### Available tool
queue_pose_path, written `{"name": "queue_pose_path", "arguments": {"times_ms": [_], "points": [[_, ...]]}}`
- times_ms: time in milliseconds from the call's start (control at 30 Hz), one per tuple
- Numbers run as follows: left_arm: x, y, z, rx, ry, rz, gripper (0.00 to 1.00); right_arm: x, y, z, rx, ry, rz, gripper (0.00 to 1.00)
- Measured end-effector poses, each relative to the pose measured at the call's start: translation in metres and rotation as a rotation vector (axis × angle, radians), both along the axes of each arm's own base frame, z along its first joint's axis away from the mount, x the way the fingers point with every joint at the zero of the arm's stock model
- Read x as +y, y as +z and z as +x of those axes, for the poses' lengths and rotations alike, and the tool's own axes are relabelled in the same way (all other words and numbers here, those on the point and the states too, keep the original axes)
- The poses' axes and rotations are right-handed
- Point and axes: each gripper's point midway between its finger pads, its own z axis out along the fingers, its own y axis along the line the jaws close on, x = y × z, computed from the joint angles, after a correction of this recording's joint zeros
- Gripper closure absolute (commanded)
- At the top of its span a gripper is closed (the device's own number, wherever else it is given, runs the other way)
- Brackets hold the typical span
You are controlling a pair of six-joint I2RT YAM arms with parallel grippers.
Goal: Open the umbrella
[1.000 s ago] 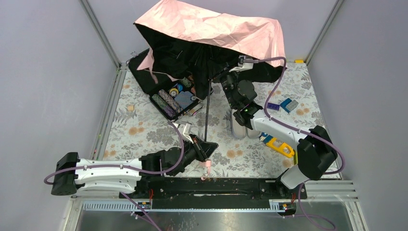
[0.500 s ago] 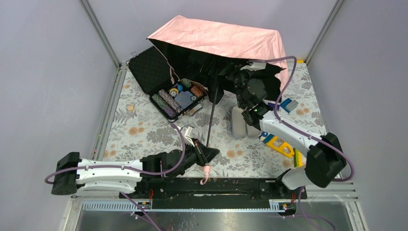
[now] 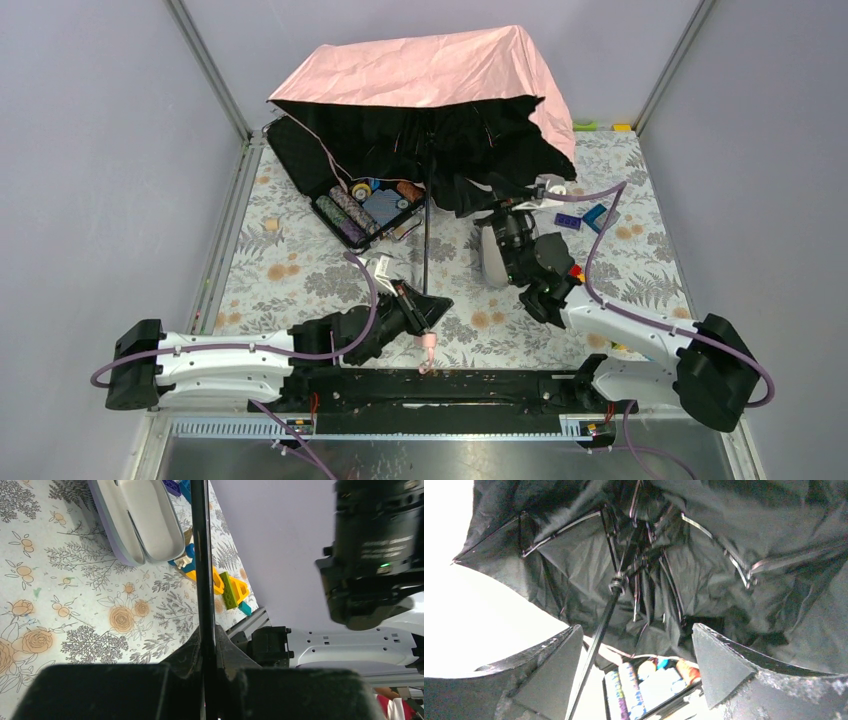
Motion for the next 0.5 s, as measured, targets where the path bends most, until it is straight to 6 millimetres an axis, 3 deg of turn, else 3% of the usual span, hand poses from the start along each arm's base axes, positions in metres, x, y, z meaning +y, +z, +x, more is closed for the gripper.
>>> {"name": "queue_pose_path", "arguments": {"times_ms": [133,333,400,500], "points": [[0.001,0.003,0.001,-0.002,0.004,-0.009,1.0,0.008,-0.022,-0.002,0.055,0.047,0.092,0.16],[0.001,0.003,0.001,-0.002,0.006,-0.01,1.0,0.038,-0.049,0.019,0.128,0.086,0.164,0.16],[0.001,0.002,0.001,-0.002,0.006,-0.01,1.0,0.047,-0.051,0.026,0.14,0.089,0.176,0.2],[0.003,-0.001,0.001,-0.001,0.006,-0.006,1.0,0.059,-0.034,0.038,0.127,0.089,0.21,0.27]]}}
